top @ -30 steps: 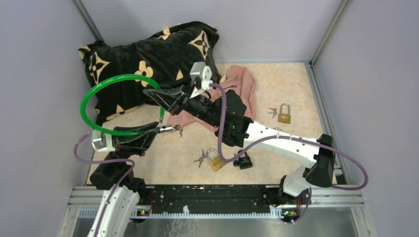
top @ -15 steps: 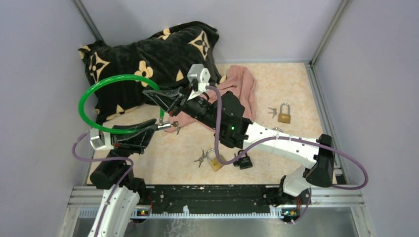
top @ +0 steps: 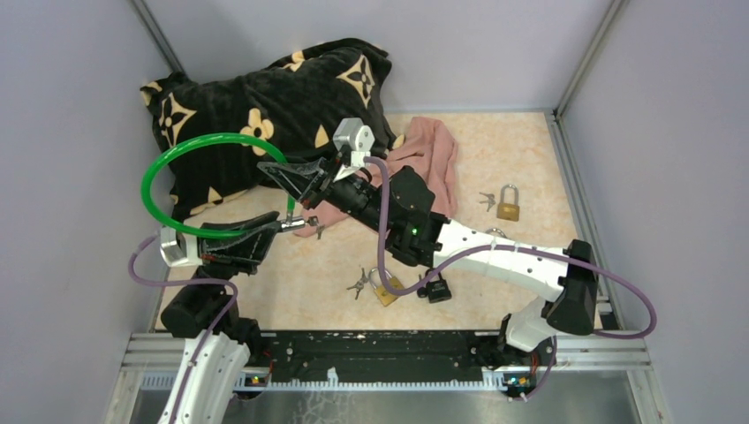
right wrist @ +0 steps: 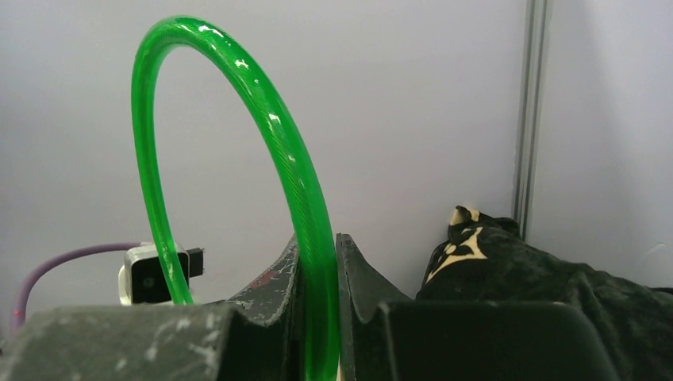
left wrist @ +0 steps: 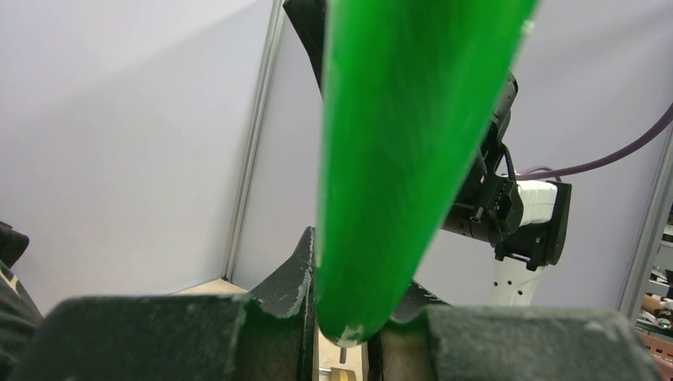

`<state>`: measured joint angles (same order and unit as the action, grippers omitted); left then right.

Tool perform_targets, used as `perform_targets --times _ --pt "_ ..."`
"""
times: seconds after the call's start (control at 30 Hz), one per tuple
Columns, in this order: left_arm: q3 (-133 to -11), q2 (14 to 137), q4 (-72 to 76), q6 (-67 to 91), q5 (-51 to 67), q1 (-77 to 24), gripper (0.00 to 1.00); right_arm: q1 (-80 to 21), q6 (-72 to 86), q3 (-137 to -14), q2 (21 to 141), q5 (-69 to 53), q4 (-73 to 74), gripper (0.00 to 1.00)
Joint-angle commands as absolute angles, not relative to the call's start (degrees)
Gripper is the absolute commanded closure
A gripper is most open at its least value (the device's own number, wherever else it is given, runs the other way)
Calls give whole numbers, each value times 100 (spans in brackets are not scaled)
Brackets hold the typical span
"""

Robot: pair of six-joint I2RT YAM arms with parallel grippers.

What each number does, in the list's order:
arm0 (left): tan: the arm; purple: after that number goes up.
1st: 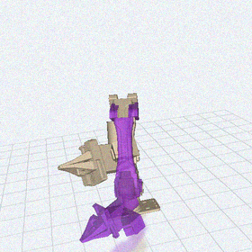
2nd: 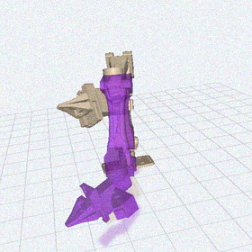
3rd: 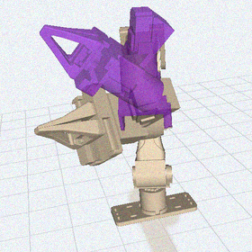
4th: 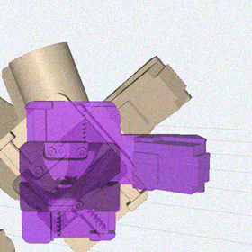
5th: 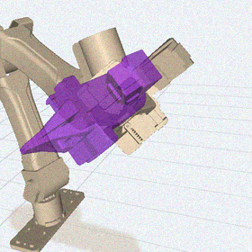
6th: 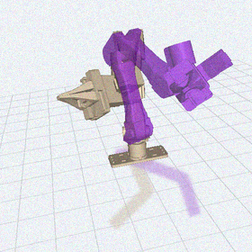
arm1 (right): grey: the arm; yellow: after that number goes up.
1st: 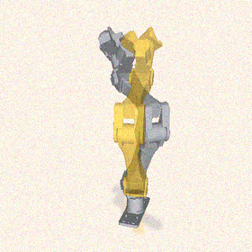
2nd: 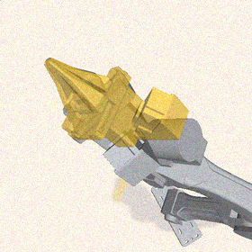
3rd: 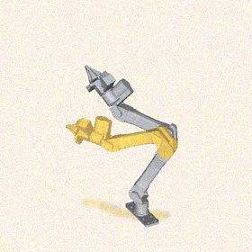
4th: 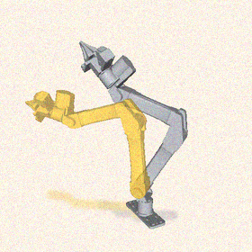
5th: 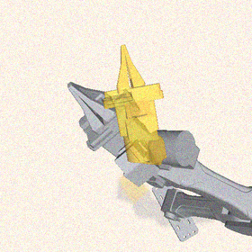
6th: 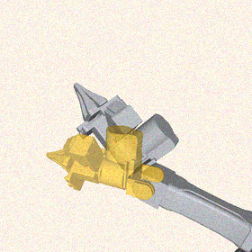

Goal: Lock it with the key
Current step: Lock the lock.

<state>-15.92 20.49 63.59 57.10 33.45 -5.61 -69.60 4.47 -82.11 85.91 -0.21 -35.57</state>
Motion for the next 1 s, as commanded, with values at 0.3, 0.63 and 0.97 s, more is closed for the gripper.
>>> perform_targets --times 0.3,0.63,0.97 --pt "-1821 1960 6664 5740 3028 -552 100 -7052 237 -8289 8801 -68 -3649 100" --pt "-1803 1999 6614 5478 2571 -584 100 -7053 299 -8217 8826 -192 -3641 100" --pt "-2036 2250 7040 6057 2189 -750 100 -7110 120 -7789 8821 -1113 -3654 100"
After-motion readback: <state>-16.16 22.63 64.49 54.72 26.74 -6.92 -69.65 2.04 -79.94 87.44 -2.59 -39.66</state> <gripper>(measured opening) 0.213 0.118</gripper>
